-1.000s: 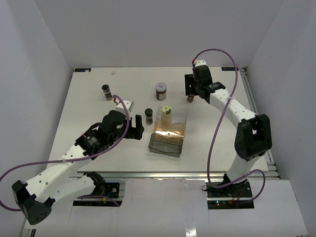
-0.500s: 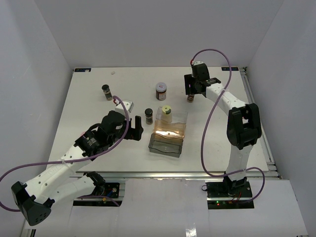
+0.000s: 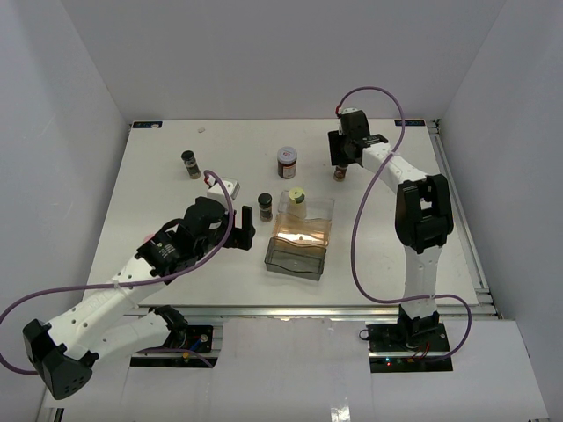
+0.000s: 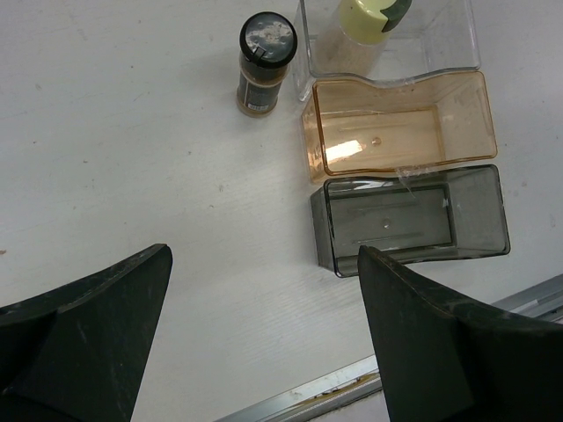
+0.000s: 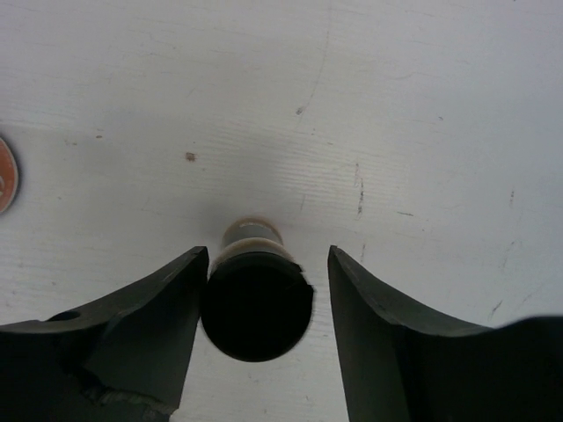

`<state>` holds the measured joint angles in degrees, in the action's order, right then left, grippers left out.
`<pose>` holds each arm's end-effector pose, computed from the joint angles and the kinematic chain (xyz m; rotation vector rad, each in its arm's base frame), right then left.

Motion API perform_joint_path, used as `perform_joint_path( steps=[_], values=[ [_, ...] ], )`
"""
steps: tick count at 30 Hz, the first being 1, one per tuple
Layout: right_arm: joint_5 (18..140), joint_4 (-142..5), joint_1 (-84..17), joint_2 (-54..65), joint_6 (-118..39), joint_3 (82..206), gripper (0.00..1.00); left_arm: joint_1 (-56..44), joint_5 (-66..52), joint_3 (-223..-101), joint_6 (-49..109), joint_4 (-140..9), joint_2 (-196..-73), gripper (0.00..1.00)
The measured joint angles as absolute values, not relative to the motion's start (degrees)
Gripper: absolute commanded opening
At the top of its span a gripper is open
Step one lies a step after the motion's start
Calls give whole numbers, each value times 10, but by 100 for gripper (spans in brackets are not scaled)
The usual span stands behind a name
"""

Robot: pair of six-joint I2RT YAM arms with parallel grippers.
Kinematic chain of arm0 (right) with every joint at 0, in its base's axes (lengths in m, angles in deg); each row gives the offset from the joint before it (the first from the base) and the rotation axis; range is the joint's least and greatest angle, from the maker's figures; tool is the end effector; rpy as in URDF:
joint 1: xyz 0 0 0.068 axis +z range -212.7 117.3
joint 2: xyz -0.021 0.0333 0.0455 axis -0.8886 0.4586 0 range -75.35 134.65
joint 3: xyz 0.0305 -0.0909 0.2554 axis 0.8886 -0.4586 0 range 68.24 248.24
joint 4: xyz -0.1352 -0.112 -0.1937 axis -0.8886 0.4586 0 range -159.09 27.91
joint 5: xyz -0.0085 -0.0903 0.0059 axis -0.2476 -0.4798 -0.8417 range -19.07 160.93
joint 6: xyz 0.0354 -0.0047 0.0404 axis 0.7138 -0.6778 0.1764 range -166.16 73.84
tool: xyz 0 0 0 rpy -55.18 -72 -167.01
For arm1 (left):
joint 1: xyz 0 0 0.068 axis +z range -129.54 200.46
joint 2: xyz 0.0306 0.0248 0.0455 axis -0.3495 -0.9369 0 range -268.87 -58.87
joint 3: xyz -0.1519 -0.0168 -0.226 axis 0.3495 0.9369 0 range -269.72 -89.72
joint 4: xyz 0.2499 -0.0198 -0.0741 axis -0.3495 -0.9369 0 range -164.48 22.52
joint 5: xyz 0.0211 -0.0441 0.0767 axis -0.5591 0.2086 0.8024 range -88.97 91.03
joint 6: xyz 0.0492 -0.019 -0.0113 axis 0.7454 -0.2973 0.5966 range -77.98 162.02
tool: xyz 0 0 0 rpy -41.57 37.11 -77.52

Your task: Organize the condiment bottles

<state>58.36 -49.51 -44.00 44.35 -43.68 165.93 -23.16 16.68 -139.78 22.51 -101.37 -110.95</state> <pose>0.4587 0.1472 0.2344 -0.2093 2.2667 -0.0582 0.1459 -0.1257 0.3096 0.3063 2.1681 -0.3281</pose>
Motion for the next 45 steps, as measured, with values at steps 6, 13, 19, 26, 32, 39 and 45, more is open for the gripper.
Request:
perform_joint_path(
  steps=[6,13,19,26,32,39,45],
  values=[
    [592,-495,-440,447,-436,1664,33,-232,168,-1398,225,-1014,-1109,98],
    [593,-486,-440,445,-439,1665,8,-232,170,-1398,225,-1013,-1111,98],
    [592,-433,-433,391,-449,1656,8,-230,171,-1398,225,-1013,-1114,98],
    [605,-426,-367,149,-447,1536,8,-217,169,-1398,220,-1013,-1114,98],
    [627,-435,-269,25,-431,1461,8,-169,146,-1398,200,-1015,-1133,98],
    [652,-453,-192,12,-409,1383,8,-62,75,-1384,190,-1018,-1156,98],
    [652,-491,-150,32,-405,1352,8,-32,36,-1379,190,-1017,-1157,98]
  ],
)
